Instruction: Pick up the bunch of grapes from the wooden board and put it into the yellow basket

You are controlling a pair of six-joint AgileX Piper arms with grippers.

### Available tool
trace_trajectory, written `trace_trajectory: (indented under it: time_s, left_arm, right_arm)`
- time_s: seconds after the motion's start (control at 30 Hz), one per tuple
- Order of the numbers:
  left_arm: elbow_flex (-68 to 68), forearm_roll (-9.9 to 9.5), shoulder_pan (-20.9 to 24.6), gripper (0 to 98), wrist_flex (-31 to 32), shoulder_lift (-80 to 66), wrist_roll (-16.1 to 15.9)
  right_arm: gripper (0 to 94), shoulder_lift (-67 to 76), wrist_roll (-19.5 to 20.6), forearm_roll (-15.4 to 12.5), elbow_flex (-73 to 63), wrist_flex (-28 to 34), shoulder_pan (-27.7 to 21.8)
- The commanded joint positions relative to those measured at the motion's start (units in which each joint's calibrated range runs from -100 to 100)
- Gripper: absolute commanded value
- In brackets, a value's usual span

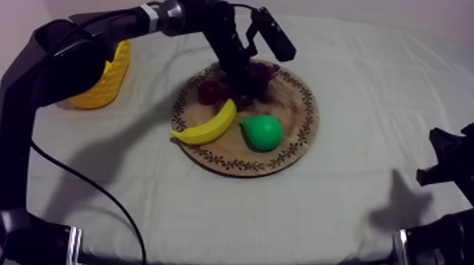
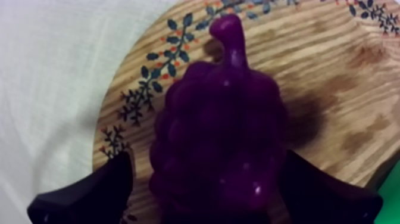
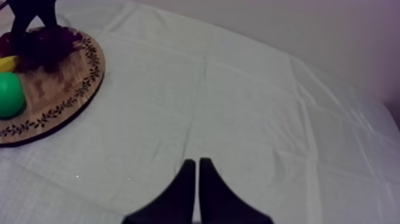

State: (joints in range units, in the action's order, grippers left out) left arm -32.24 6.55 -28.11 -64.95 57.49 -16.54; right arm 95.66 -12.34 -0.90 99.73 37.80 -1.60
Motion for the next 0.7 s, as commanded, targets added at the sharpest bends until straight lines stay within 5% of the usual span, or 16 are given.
trace_trajectory:
  time_s: [0.0,0.2,0.53,0.67]
  left_arm:
    - [-0.22,-0.08,-0.13,88.8,-0.27,0.18,0.04]
    - [-0.21,-0.23,-0.45,79.8,-0.31,0.37,0.2]
    - [0.07,-0.44,-0.58,41.4,-0.02,0.29,0.74]
    - [0.4,-0.46,-0.59,34.0,0.38,0.16,0.99]
  right_arm:
    - [0.2,0.01,0.0,0.0,0.04,0.02,-0.01]
    - [0.2,0.01,0.0,0.0,0.04,0.02,-0.01]
    - [0.2,0.01,0.0,0.0,0.04,0.02,-0.01]
    - [0.2,0.01,0.0,0.0,0.04,0.02,-0.01]
